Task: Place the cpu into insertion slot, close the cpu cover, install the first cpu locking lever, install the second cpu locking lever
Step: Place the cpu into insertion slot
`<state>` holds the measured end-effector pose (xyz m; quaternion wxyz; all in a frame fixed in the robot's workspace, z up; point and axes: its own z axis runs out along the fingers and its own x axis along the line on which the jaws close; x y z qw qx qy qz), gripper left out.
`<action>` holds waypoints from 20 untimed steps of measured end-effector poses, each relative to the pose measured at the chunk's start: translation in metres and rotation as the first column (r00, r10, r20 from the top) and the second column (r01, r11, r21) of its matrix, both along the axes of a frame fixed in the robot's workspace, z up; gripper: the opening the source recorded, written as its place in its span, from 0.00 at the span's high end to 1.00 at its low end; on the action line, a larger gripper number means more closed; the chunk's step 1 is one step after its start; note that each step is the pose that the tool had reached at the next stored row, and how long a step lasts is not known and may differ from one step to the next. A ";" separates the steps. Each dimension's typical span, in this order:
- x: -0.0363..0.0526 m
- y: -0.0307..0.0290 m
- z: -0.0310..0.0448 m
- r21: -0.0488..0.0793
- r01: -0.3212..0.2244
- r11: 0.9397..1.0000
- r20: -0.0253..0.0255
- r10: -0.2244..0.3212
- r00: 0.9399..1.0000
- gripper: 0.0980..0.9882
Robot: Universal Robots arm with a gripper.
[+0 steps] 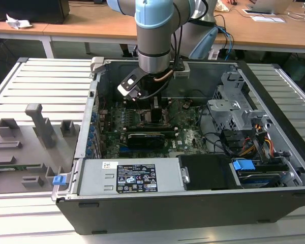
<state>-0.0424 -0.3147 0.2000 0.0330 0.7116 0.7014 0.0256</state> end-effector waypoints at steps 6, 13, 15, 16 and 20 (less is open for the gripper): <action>0.0000 0.0000 0.0067 0.000 0.000 1.000 0.000 0.000 1.000 0.42; 0.0011 0.0000 0.0114 0.000 0.000 1.000 -0.005 0.000 1.000 0.85; 0.0012 0.0000 0.0118 0.000 0.000 1.000 -0.007 0.000 1.000 0.92; 0.0012 0.0000 0.0122 0.000 0.000 1.000 -0.007 0.000 1.000 0.99; 0.0012 0.0000 0.0127 0.000 0.000 1.000 -0.007 0.000 1.000 0.99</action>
